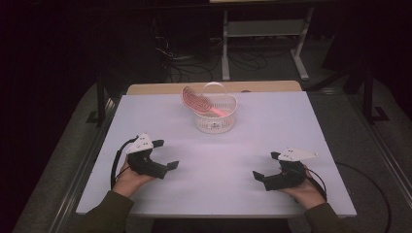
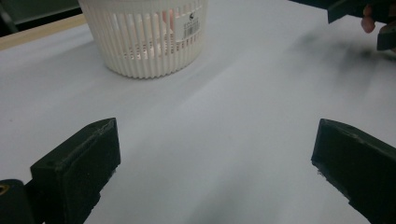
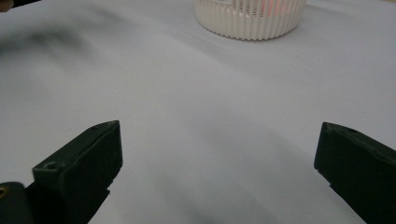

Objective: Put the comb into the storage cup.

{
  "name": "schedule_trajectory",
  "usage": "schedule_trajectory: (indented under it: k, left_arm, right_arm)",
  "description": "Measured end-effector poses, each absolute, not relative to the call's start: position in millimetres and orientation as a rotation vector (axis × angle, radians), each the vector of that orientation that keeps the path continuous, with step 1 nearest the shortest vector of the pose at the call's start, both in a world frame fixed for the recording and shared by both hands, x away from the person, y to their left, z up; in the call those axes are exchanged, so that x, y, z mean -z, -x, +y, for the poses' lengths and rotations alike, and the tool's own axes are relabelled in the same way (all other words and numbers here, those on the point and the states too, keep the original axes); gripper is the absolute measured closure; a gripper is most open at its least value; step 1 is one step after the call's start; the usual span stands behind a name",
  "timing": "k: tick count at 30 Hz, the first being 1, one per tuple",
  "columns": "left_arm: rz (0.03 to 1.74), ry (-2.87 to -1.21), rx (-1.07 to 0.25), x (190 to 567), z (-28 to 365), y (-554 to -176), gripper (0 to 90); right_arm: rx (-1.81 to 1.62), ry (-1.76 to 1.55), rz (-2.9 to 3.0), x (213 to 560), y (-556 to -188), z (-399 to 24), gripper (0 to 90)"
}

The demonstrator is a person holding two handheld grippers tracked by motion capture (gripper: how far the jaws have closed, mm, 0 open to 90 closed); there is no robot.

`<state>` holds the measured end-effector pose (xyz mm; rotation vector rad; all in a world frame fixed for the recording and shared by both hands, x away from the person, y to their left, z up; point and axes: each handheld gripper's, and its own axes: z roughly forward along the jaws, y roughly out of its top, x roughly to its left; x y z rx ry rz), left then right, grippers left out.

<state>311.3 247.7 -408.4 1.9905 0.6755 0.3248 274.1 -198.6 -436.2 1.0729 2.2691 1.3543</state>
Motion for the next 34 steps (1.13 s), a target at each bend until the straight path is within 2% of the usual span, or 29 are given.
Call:
schedule_trajectory:
  k: [13,34]
  left_arm:
    - [0.705,-2.004,-0.302,422,265,-292,0.7]
    - [0.746,-2.123,-0.321,435,267,-291,0.8]
  right_arm:
    - [-1.356,-1.066,2.265,435,-274,-199,0.3]
    - [-1.331,-1.061,2.278,437,-275,-198,0.3]
